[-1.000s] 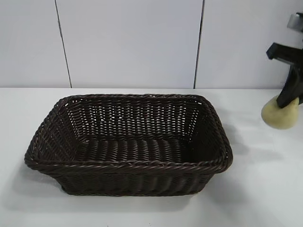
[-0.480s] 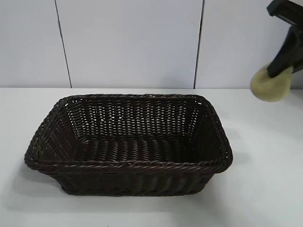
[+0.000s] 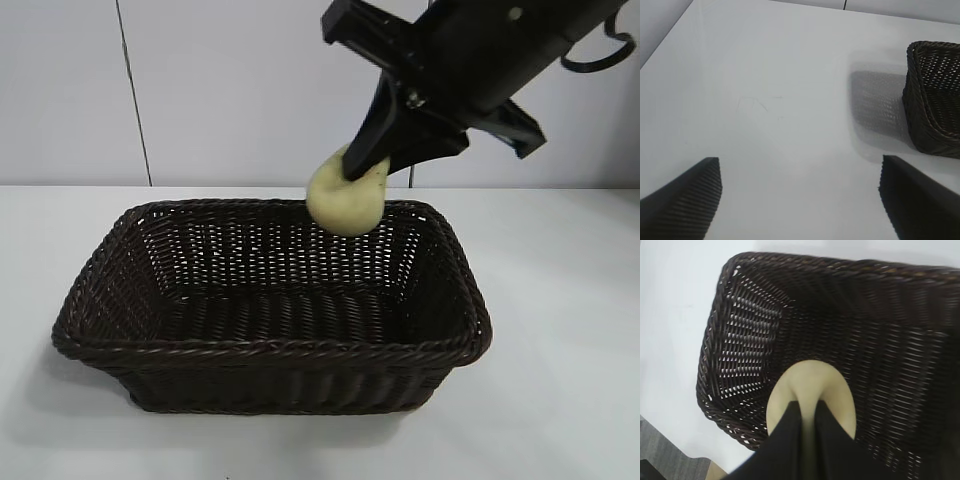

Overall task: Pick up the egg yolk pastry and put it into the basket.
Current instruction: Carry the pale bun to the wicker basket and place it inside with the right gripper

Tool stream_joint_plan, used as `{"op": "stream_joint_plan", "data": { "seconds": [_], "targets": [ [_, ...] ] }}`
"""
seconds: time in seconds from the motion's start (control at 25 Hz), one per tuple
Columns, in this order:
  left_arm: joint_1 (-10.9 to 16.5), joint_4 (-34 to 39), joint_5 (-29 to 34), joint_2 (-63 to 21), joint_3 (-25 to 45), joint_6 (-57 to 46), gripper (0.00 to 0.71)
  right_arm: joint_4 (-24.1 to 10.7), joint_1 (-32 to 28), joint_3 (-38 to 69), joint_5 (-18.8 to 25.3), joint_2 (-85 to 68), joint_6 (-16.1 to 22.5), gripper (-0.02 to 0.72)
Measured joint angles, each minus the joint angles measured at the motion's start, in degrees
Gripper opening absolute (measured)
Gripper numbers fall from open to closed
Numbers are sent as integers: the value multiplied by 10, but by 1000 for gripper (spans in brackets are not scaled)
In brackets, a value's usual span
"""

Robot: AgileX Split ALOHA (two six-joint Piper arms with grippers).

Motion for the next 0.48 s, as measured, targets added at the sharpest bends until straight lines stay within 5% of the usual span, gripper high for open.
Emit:
{"op": "stream_joint_plan", "data": {
  "seconds": [0.36, 0.48],
  "targets": [
    [0, 0, 0, 0, 0, 0, 624, 27, 0, 0, -33, 62, 0, 41],
    [0, 0, 0, 0, 0, 0, 624, 28, 0, 0, -35, 62, 0, 117]
  ]
}}
